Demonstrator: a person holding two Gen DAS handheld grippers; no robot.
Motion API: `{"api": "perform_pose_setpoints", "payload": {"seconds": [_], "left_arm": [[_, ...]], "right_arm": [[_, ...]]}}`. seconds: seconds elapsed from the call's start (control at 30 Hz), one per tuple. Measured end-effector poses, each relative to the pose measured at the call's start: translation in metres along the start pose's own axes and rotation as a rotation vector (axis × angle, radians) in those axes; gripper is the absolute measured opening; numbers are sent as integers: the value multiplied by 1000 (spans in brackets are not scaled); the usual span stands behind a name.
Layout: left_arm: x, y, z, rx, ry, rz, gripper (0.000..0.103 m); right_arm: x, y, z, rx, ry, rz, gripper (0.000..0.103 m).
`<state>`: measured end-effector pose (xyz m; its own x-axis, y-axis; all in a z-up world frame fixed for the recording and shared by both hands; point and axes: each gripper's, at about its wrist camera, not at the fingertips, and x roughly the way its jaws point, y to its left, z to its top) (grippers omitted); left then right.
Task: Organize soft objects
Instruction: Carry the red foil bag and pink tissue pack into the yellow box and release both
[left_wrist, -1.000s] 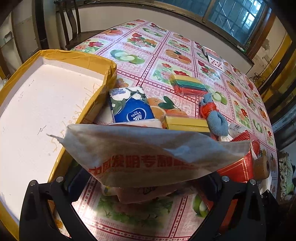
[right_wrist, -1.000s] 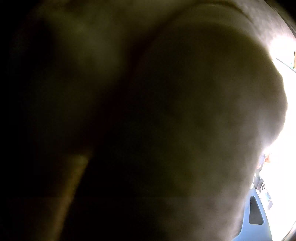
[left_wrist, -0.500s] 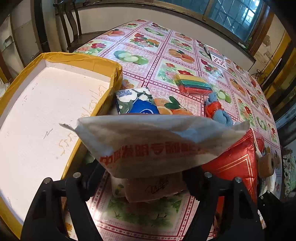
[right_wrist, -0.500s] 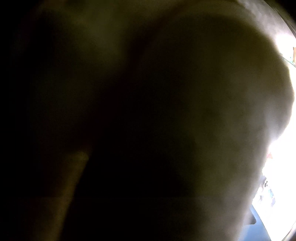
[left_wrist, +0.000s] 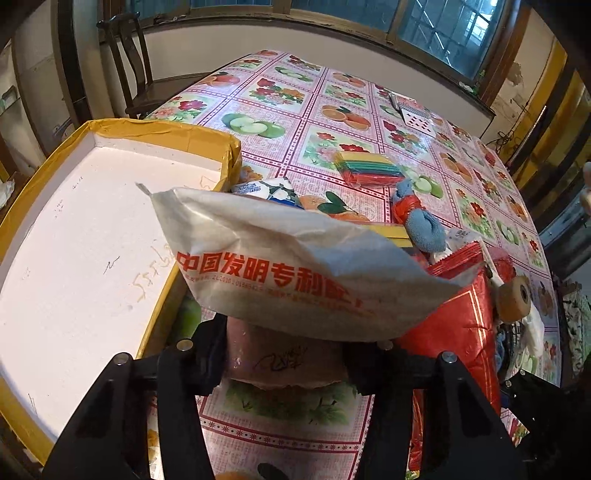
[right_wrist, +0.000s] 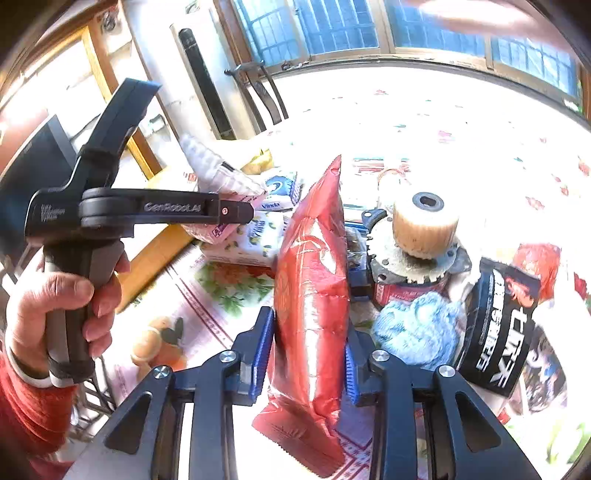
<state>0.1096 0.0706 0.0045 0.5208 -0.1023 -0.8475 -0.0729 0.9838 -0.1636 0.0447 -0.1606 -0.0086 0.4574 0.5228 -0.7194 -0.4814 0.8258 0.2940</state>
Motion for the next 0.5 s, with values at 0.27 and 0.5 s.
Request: {"api": "perform_pose_setpoints", "payload": {"seconds": [0.27, 0.5], "left_arm": [[-31, -5, -1, 44, -3, -121, 50], [-47, -14, -4, 109, -8, -147, 50]], "right_arm": [[-35, 0, -4, 113, -12, 93, 26], [-14, 22, 0, 32, -3, 75, 30]]}}
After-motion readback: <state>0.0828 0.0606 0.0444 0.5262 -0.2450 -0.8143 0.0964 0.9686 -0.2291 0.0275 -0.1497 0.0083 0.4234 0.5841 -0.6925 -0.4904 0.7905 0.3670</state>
